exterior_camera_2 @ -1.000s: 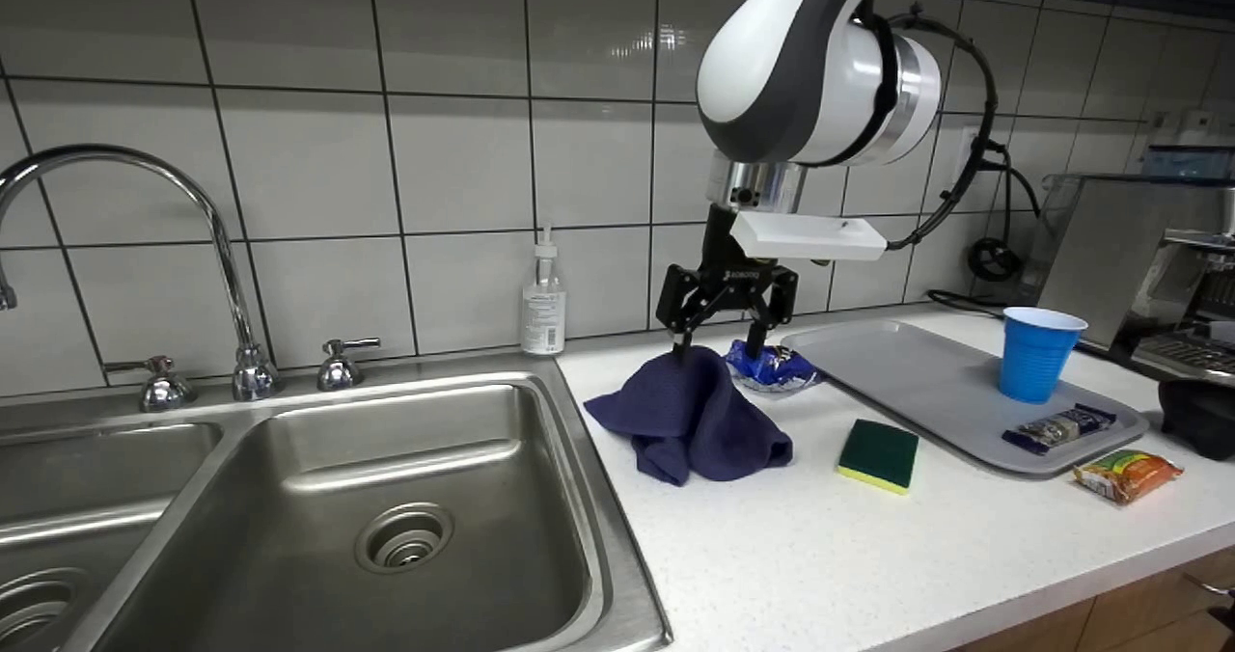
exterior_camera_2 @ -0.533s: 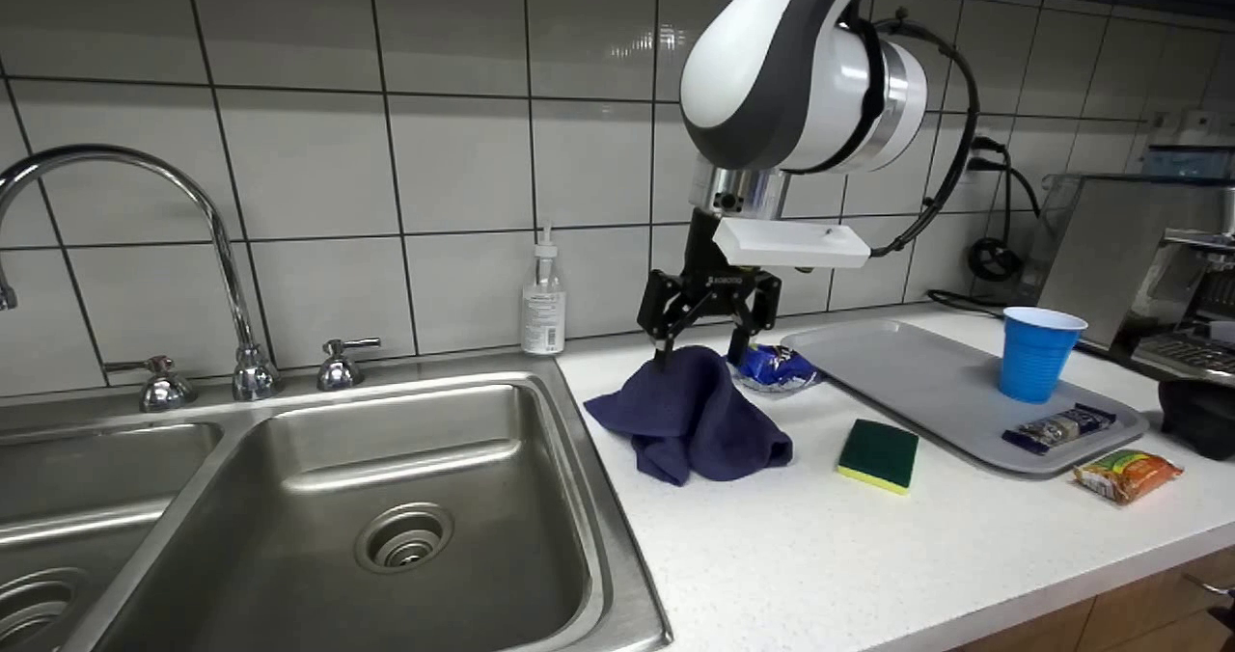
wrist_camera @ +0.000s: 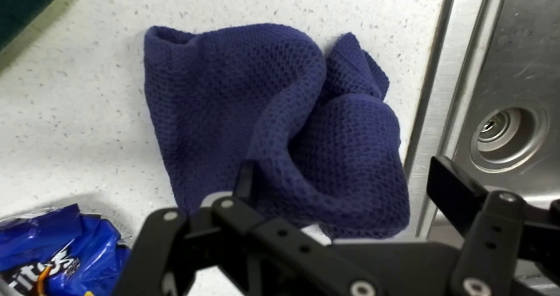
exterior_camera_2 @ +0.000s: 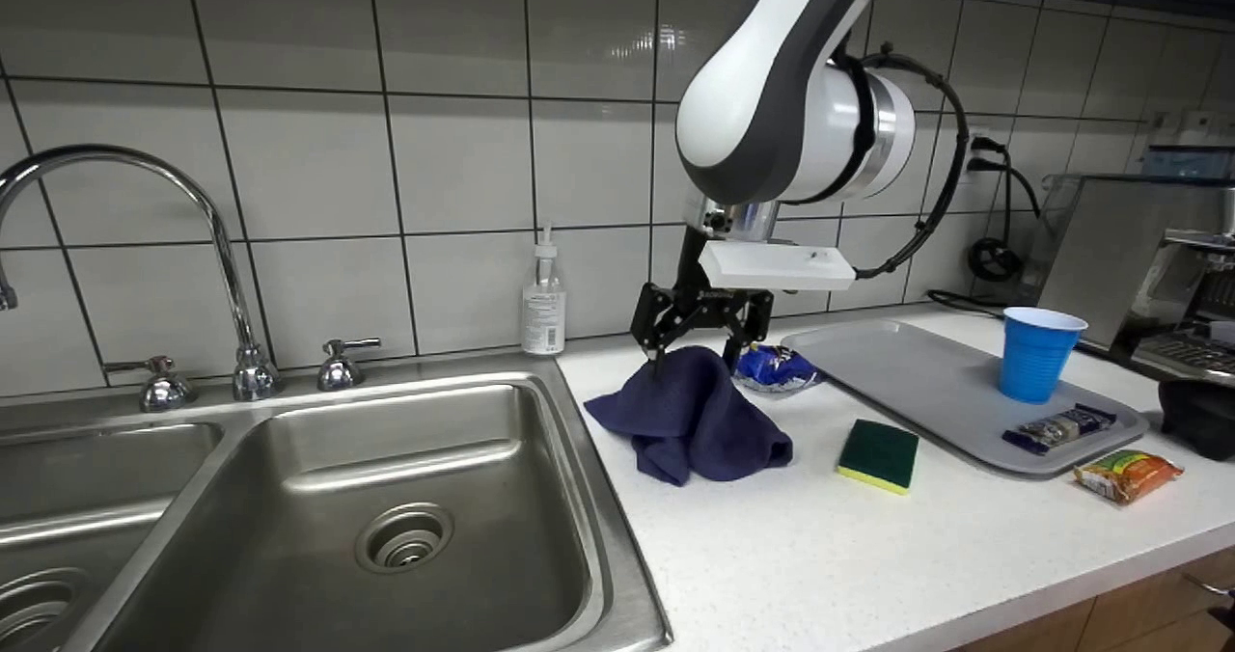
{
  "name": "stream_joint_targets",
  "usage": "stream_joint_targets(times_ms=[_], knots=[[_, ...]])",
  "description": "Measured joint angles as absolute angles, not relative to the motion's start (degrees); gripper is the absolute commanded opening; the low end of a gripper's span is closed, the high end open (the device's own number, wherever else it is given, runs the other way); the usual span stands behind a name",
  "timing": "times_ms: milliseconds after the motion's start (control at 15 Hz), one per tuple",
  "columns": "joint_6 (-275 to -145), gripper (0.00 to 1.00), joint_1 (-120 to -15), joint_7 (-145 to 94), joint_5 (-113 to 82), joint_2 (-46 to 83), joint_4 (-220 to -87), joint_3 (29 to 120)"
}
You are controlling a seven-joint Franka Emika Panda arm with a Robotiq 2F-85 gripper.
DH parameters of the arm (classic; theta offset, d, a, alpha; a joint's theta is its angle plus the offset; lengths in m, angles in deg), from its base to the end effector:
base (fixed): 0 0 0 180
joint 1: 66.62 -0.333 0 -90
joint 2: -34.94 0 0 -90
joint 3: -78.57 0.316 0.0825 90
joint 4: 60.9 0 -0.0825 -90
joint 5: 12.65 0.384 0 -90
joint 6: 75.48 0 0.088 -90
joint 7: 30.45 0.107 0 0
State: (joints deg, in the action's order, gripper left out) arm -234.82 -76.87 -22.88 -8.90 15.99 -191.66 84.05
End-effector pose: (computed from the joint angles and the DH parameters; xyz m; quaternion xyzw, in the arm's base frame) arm 0.5303 0.1469 0.2250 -0.9953 -0.0375 -0.0765 0.0457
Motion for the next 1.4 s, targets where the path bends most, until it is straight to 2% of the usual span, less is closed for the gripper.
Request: stream_joint_targets(times_ms=[533, 667, 933, 1267, 1400], knots=[[-235.84, 1.0, -78.39, -19.84, -10.07, 14.43, -190.34, 82.09], [-235.88, 0.72, -78.61, -19.79, -10.11, 14.31, -190.3, 81.81], [-236.32, 0.4, -78.72, -19.79, -10.12, 14.03, -190.29, 81.7], [-236.5, 0.03, -78.73, -19.79, -10.12, 13.85, -190.29, 81.7], [-236.52, 0.0, -78.73, -19.79, -10.11, 13.83, -190.29, 81.7]])
